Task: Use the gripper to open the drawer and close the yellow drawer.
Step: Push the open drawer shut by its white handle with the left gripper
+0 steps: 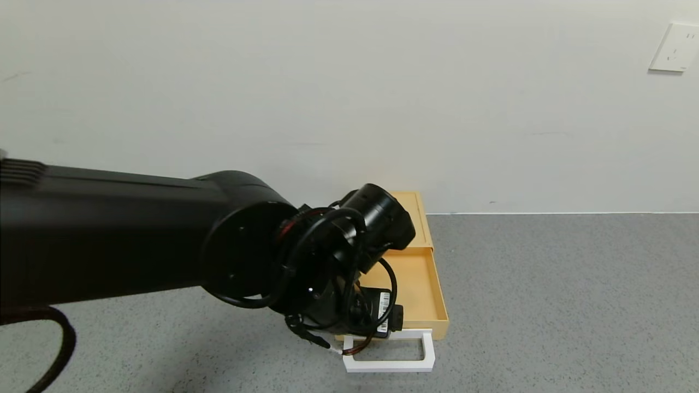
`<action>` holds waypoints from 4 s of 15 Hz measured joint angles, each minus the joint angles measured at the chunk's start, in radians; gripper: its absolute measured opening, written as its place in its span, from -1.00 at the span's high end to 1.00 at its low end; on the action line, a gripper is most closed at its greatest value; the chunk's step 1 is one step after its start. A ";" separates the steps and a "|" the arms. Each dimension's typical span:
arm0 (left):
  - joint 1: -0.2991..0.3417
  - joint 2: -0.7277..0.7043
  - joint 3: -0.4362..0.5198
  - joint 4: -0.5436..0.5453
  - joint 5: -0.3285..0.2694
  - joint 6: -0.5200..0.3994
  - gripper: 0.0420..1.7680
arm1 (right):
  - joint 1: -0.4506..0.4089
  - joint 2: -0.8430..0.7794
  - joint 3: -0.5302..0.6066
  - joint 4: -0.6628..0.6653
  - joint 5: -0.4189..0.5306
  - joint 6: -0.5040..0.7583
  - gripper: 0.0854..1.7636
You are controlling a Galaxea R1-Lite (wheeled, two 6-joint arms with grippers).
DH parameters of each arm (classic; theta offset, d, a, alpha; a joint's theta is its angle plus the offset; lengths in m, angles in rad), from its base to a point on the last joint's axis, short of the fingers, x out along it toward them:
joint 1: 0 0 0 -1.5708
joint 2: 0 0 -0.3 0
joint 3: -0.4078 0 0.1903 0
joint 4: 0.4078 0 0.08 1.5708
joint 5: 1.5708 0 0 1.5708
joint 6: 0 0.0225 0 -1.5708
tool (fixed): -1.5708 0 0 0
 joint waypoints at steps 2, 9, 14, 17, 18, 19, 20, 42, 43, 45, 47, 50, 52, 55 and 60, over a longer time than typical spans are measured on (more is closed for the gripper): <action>0.036 -0.044 0.003 -0.012 -0.014 0.110 -0.94 | 0.000 0.000 0.000 0.000 0.000 0.000 -0.94; 0.297 -0.202 0.106 -0.307 -0.473 0.403 -0.94 | 0.001 0.000 0.000 0.000 0.000 0.000 -0.94; 0.401 -0.277 0.268 -0.563 -0.546 0.464 -0.94 | 0.001 0.000 0.000 0.000 0.000 0.000 -0.94; 0.407 -0.293 0.284 -0.563 -0.544 0.467 -0.94 | 0.001 0.000 0.000 0.000 0.000 0.000 -0.94; 0.407 -0.296 0.285 -0.563 -0.543 0.466 -0.94 | 0.001 0.000 0.000 0.000 0.000 0.000 -0.94; 0.407 -0.298 0.287 -0.563 -0.543 0.466 -0.94 | 0.001 0.000 0.000 0.000 0.000 0.000 -0.94; 0.407 -0.299 0.288 -0.563 -0.542 0.465 -0.94 | 0.001 0.000 0.000 0.000 0.000 0.000 -0.94; 0.180 -0.153 0.283 -0.423 -0.450 0.899 -0.94 | 0.001 0.000 0.000 0.000 0.000 0.000 -0.94; 0.161 -0.136 0.278 -0.384 -0.428 0.898 -0.94 | 0.001 0.000 0.000 0.000 0.000 0.000 -0.94; 0.121 -0.105 0.268 -0.343 -0.401 0.855 -0.94 | 0.001 0.000 -0.001 0.001 0.000 0.000 -0.94; 0.075 -0.073 0.259 -0.336 -0.358 0.785 -0.94 | 0.001 0.000 -0.001 0.001 0.000 0.000 -0.94; 0.013 -0.028 0.248 -0.331 -0.303 0.695 -0.94 | 0.001 0.000 -0.001 0.001 0.000 0.000 -0.94; -0.020 -0.001 0.230 -0.294 -0.284 0.664 -0.94 | 0.001 0.000 -0.001 0.001 0.000 0.000 -0.94; -0.046 0.034 0.200 -0.228 -0.237 0.644 -0.94 | 0.001 0.000 -0.001 0.001 0.000 0.000 -0.94; -0.079 0.082 0.196 -0.220 -0.137 0.640 -0.94 | 0.001 0.000 -0.001 0.001 0.000 0.000 -0.94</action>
